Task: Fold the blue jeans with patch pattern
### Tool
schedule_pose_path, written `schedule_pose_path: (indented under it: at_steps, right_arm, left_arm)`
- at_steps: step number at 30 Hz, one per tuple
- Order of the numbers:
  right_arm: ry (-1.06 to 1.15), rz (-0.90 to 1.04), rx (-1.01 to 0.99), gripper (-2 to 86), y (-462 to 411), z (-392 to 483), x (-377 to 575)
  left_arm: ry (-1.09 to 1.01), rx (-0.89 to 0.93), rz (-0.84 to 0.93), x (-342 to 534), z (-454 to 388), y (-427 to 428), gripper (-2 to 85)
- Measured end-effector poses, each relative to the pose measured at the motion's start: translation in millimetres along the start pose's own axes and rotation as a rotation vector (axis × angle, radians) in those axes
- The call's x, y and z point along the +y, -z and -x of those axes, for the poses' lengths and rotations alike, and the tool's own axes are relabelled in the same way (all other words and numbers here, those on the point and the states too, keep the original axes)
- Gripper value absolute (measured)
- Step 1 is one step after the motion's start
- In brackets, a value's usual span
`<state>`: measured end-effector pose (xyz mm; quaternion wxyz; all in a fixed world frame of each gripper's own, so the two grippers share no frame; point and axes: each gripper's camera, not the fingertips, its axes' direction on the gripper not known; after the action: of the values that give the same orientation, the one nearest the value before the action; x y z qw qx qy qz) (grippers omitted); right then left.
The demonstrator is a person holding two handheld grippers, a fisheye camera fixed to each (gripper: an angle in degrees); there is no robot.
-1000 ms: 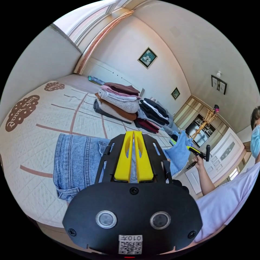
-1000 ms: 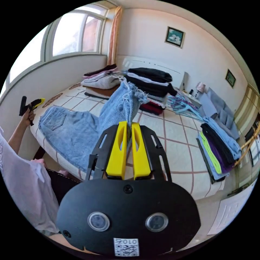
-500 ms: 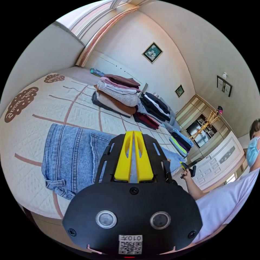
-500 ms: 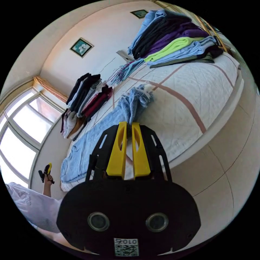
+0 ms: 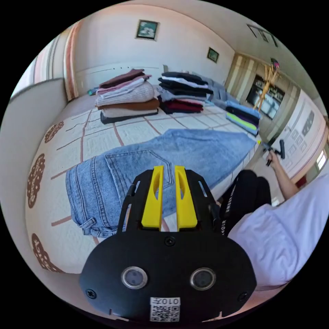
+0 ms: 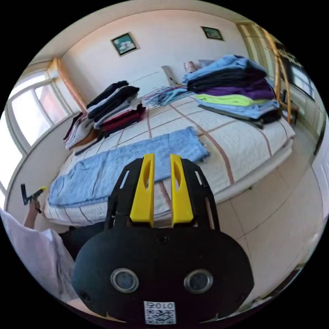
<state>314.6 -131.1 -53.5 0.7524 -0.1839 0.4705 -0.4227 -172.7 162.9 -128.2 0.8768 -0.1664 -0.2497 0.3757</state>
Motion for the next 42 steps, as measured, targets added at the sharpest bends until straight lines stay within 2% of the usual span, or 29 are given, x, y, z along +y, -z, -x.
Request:
schedule_pose_path:
  at_steps: [2, 4, 6, 9, 14, 17, 21, 27, 30, 32, 35, 42]
  right_arm:
    - [0.239, -0.015, -0.038, 9.7, -11, 56, 4]
    - [0.448, 0.000, -0.099, 11.2, -26, 106, 13]
    - [0.672, 0.116, -0.142, 12.3, -49, 159, 28]
    - [0.799, 0.199, -0.141, 12.6, -66, 198, 44]
    - [0.863, 0.237, -0.026, 11.5, -85, 230, 57]
    - [0.818, 0.252, -0.055, 7.9, -85, 239, 55]
    - [0.759, 0.175, -0.046, 4.8, -65, 249, 40]
    - [0.697, 0.150, 0.095, 4.5, -58, 283, 0]
    - [0.625, 0.149, 0.141, 4.2, -56, 293, -18]
    - [0.579, 0.121, 0.153, 3.8, -50, 294, -24]
    - [0.516, 0.088, 0.158, 3.4, -40, 286, -27]
    - [0.420, 0.066, 0.130, 3.2, -19, 256, -20]
  left_arm:
    - [-0.119, -0.058, 0.076, 5, -36, -23, 7.0]
    - [-0.151, -0.064, 0.110, 10, -55, -35, 8.0]
    - [-0.156, -0.048, 0.095, 15, -68, -38, 8.6]
    - [-0.122, 0.004, 0.069, 27, -75, -44, 8.9]
    - [-0.113, 0.019, 0.075, 28, -62, -46, 8.9]
    - [-0.098, 0.083, 0.055, 8, -39, -48, 8.8]
    - [-0.155, 0.180, 0.012, -14, -25, -49, 8.5]
    - [-0.209, 0.482, -0.020, -22, -12, -63, 8.8]
    - [-0.079, 0.628, -0.070, -10, 10, -72, 11.8]
    - [0.094, 0.698, -0.128, 10, 44, -81, 14.7]
    - [0.301, 0.743, -0.217, 41, 100, -83, 17.4]
    - [0.519, 0.723, -0.332, 99, 176, -61, 17.7]
